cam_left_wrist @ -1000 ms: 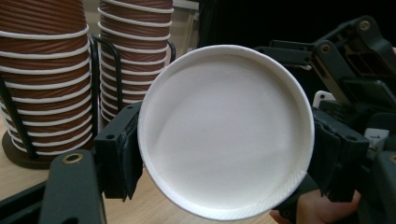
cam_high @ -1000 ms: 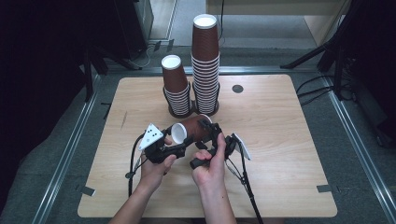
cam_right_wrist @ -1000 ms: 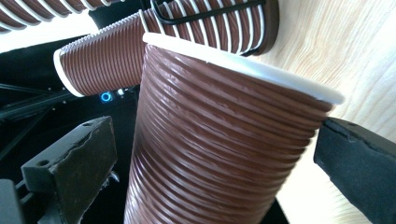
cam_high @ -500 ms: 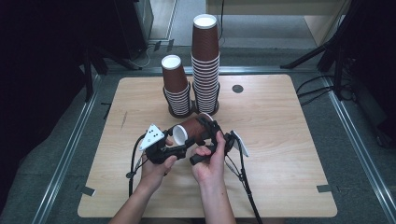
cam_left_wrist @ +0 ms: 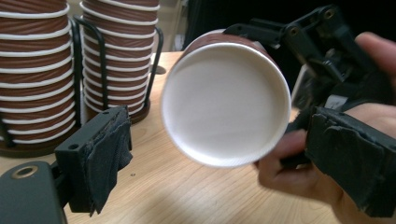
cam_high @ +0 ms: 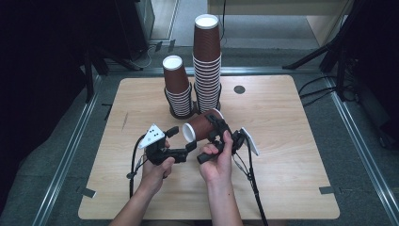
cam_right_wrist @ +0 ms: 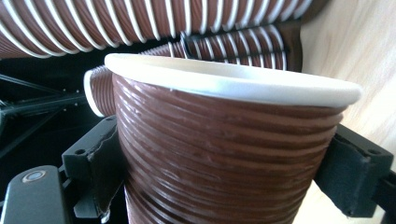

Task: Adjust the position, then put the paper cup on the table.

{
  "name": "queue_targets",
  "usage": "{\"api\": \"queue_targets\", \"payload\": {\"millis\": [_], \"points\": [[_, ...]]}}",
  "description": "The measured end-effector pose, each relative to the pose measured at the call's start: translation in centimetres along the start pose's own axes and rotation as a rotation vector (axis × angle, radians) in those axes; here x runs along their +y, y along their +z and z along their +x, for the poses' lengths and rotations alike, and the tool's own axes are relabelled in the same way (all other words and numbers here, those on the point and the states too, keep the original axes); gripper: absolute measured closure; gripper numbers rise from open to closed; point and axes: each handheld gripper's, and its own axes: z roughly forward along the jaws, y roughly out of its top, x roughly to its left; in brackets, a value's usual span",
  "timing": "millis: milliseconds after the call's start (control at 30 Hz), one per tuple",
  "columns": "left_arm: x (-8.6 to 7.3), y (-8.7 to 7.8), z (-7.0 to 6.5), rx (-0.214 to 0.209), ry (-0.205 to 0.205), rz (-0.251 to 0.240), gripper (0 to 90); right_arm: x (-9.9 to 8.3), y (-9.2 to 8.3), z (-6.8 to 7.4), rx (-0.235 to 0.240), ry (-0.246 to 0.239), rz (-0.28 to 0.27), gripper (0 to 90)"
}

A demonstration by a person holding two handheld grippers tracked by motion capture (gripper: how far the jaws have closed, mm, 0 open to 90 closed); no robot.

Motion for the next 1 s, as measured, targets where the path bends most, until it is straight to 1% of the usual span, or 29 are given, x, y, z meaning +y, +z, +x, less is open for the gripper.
{"api": "queue_targets", "payload": {"millis": [67,100,167,200,233,267,333,367,433,467,533,600,700,733,800,833,867,900,967,1000], "points": [[0.0,-0.1,0.1,-0.001,-0.002,0.005,7.5,0.2,-0.2,0.5,-0.014,-0.114,-0.016,12.6],[0.0,-0.1,0.2,-0.002,-0.003,0.003,7.5,0.3,-0.3,0.8,-0.014,-0.167,-0.027,12.7],[-0.1,-0.3,0.4,-0.006,-0.007,0.0,7.5,0.4,-0.6,1.2,-0.008,-0.261,-0.065,12.7],[-0.1,-0.4,0.5,-0.016,-0.011,0.0,7.5,0.5,-0.9,1.5,-0.002,-0.307,-0.087,12.7],[-0.1,-0.5,0.7,-0.02,-0.015,-0.005,7.5,0.6,-1.1,1.7,-0.005,-0.354,-0.109,12.7],[-0.1,-0.6,0.8,-0.018,-0.011,-0.008,7.5,0.7,-1.3,1.9,-0.012,-0.404,-0.139,12.7],[-0.1,-0.8,1.1,-0.007,-0.01,-0.009,7.5,1.0,-1.5,2.2,-0.046,-0.518,-0.208,12.7],[-0.1,-0.8,1.2,-0.003,-0.014,-0.015,7.5,1.2,-1.6,2.3,-0.058,-0.562,-0.235,12.7],[0.0,-1.0,1.5,-0.003,-0.024,-0.017,7.5,1.4,-1.7,2.4,-0.073,-0.631,-0.276,12.7],[0.0,-1.1,1.7,0.001,-0.025,-0.019,7.5,1.5,-1.8,2.4,-0.075,-0.663,-0.283,12.7],[0.0,-1.2,1.9,0.005,-0.031,-0.019,7.5,1.5,-1.9,2.5,-0.065,-0.71,-0.296,12.8],[0.0,-1.3,2.1,0.003,-0.027,-0.017,7.5,1.5,-2.1,2.7,-0.076,-0.789,-0.319,12.8],[0.0,-1.3,2.3,0.016,-0.024,-0.009,7.5,1.4,-2.2,2.9,-0.131,-0.93,-0.352,12.8],[-0.1,-1.3,2.3,0.019,-0.026,-0.008,7.5,1.5,-2.2,3.0,-0.142,-0.977,-0.361,12.8],[-0.1,-1.3,2.4,0.027,-0.024,-0.004,7.5,1.5,-2.3,3.1,-0.154,-1.039,-0.372,12.8],[-0.1,-1.2,2.4,0.032,-0.022,-0.004,7.5,1.5,-2.5,3.2,-0.159,-1.087,-0.377,12.8],[-0.1,-1.2,2.4,0.035,-0.015,-0.001,7.5,1.5,-2.5,3.2,-0.159,-1.087,-0.377,12.8],[-0.1,-1.2,2.4,0.036,-0.009,0.001,7.5,1.5,-2.5,3.2,-0.164,-1.106,-0.375,12.8],[-0.2,-1.1,2.4,0.044,-0.002,0.007,7.6,1.4,-2.5,3.3,-0.176,-1.161,-0.371,12.9],[-0.2,-1.1,2.4,0.046,-0.003,0.008,7.5,1.5,-2.6,3.3,-0.173,-1.203,-0.38,13.0]]}}
